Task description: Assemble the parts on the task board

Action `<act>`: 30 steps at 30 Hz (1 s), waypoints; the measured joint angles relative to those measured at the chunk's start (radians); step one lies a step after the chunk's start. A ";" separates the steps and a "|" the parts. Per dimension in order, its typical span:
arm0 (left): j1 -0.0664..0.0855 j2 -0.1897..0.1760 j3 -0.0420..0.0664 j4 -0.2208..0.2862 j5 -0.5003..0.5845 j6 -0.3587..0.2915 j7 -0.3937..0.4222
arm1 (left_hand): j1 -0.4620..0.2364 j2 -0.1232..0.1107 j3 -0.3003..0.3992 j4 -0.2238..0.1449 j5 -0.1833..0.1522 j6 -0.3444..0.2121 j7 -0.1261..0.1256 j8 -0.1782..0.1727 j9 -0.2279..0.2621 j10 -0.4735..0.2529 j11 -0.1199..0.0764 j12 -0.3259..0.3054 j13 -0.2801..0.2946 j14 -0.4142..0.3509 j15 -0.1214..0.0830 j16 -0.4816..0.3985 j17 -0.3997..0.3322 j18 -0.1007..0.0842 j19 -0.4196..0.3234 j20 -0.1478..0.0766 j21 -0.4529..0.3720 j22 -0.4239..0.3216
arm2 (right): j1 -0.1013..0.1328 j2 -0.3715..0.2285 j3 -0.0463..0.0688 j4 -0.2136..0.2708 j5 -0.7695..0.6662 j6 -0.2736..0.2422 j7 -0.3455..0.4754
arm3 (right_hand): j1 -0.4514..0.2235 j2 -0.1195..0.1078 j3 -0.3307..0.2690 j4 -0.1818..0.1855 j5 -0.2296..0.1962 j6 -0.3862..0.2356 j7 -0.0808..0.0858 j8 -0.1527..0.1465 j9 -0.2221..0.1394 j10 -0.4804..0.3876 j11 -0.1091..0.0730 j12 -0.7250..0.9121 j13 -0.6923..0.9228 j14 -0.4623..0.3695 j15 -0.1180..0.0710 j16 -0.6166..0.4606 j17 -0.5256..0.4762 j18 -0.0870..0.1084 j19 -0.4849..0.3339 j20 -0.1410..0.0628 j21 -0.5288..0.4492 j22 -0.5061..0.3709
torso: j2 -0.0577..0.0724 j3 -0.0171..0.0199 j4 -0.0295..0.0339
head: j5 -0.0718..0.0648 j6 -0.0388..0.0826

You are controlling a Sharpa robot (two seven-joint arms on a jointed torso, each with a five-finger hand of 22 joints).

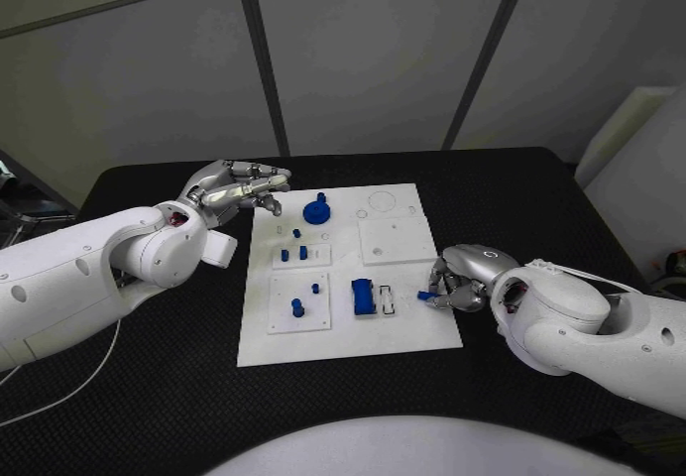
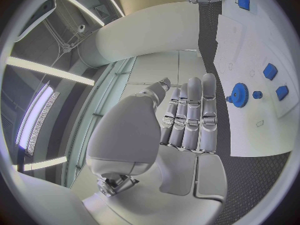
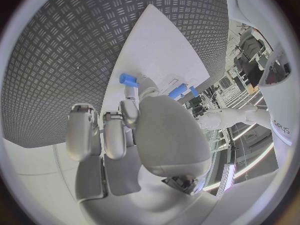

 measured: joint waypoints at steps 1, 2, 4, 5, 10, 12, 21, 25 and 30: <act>0.000 0.000 0.000 0.000 0.000 0.000 0.000 | 0.000 0.000 0.000 0.000 0.000 0.000 0.000 0.000 0.000 0.000 0.000 0.000 0.000 0.000 0.000 0.000 0.000 0.000 0.000 0.000 0.000 0.000 | 0.000 0.000 0.000 0.000 0.008 -0.003 -0.003 | 0.000 0.000 0.003 0.000 0.001 0.000 0.000 0.000 0.001 0.000 0.000 0.000 0.000 0.000 0.000 0.000 0.000 0.000 0.000 0.000 0.000 0.000 | 0.000 -0.0001 0.0000 | 0.000 0.000; 0.000 0.000 0.000 0.000 0.000 0.000 0.000 | 0.000 0.000 0.000 0.000 0.000 0.000 0.000 0.000 0.000 0.000 0.000 0.000 0.000 0.000 0.000 0.000 0.000 0.000 0.000 0.000 0.000 0.000 | 0.000 -0.001 0.000 0.001 0.014 -0.006 -0.005 | 0.000 0.000 0.006 -0.001 0.002 0.000 0.000 0.002 0.001 0.000 0.000 0.000 -0.001 0.000 0.000 0.000 0.000 0.000 0.000 0.000 0.000 0.000 | 0.000 -0.0002 0.0001 | 0.000 0.000; 0.000 0.000 0.000 0.000 0.000 0.000 0.000 | 0.000 0.000 0.000 0.000 0.000 0.000 0.000 0.000 0.000 0.000 0.000 0.000 0.000 0.000 0.000 0.000 0.000 0.000 0.000 0.000 0.000 0.000 | 0.000 -0.001 0.000 0.001 0.026 -0.012 -0.010 | 0.000 0.000 0.007 -0.001 0.002 0.000 0.000 0.002 0.001 0.000 0.000 0.000 -0.001 0.000 0.000 0.000 0.000 0.000 0.000 0.000 0.000 0.000 | 0.000 -0.0003 0.0002 | 0.000 0.000; 0.000 0.000 0.000 0.000 0.000 0.000 0.000 | 0.000 0.000 0.000 0.000 0.000 0.000 0.000 0.000 0.000 0.000 0.000 0.000 0.000 0.000 0.000 0.000 0.000 0.000 0.000 0.000 0.000 0.000 | 0.000 -0.001 0.000 0.001 0.030 -0.014 -0.011 | -0.005 0.005 0.007 -0.001 0.002 0.000 0.000 0.002 0.001 0.000 0.000 0.000 -0.001 0.000 0.000 0.000 0.000 0.000 0.000 0.000 0.000 0.000 | 0.000 -0.0004 0.0003 | 0.000 0.000; 0.000 0.000 0.000 0.000 0.000 0.000 0.000 | 0.000 0.000 0.000 0.000 0.000 0.000 0.000 0.000 0.000 0.000 0.000 0.000 0.000 0.000 0.000 0.000 0.000 0.000 0.000 0.000 0.000 -0.001 | 0.000 -0.001 0.000 0.001 0.045 -0.022 -0.017 | -0.006 0.006 0.008 -0.003 0.002 0.000 0.000 0.002 0.004 0.000 0.000 -0.001 -0.001 0.000 0.000 0.000 0.000 0.000 0.000 0.000 0.000 0.000 | 0.000 -0.0005 0.0006 | 0.000 0.001; 0.000 0.000 0.000 0.000 0.000 0.000 0.000 | 0.000 0.000 0.000 0.000 0.000 0.000 0.000 0.000 0.000 0.000 0.000 0.000 0.000 0.000 0.000 0.000 0.000 0.000 0.000 0.000 0.000 -0.001 | 0.000 -0.001 0.000 0.001 0.049 -0.024 -0.018 | -0.006 0.006 0.009 -0.004 0.002 0.000 0.000 0.002 0.005 0.000 0.000 -0.001 -0.001 0.000 0.000 0.000 0.000 0.000 0.000 0.000 0.000 0.000 | 0.000 -0.0004 0.0006 | 0.000 0.001; 0.000 0.000 0.000 0.000 0.000 0.000 -0.001 | 0.000 0.000 0.000 0.000 0.000 0.000 0.000 0.000 0.000 0.000 0.000 0.000 0.000 0.000 0.000 0.000 0.000 0.000 0.000 0.000 0.000 -0.001 | 0.000 -0.001 0.000 0.002 0.058 -0.029 -0.021 | -0.006 0.006 0.009 -0.004 0.001 0.000 0.000 0.002 0.005 0.000 0.000 -0.001 -0.001 0.000 0.000 0.000 0.000 0.000 0.000 0.000 0.000 0.000 | 0.000 -0.0005 0.0006 | 0.000 0.001; 0.000 0.000 0.000 0.000 0.000 0.000 -0.001 | 0.000 0.000 0.000 0.000 0.000 0.000 0.000 0.000 0.000 0.000 0.000 0.000 0.000 0.000 0.000 0.000 0.000 0.000 0.000 0.000 0.000 -0.001 | 0.000 -0.001 0.000 0.002 0.060 -0.030 -0.022 | -0.005 0.006 0.011 -0.005 0.001 0.000 0.000 0.002 0.004 0.000 0.000 -0.001 -0.001 0.000 0.000 0.000 0.000 0.000 0.000 0.000 0.000 0.000 | 0.000 -0.0005 0.0006 | 0.000 0.001; 0.000 0.000 0.000 0.000 0.000 0.000 -0.001 | 0.000 0.000 0.000 0.000 0.000 0.000 0.000 0.000 0.000 0.000 0.000 0.000 0.000 0.000 0.000 0.000 0.000 0.000 0.000 0.000 0.000 -0.001 | 0.000 -0.001 0.000 0.002 0.062 -0.030 -0.022 | -0.005 0.005 0.012 -0.006 0.000 0.000 0.000 0.001 0.004 0.000 0.000 -0.001 0.000 0.000 0.000 0.000 0.000 0.000 0.000 0.000 0.000 0.000 | 0.001 -0.0005 0.0006 | 0.000 0.001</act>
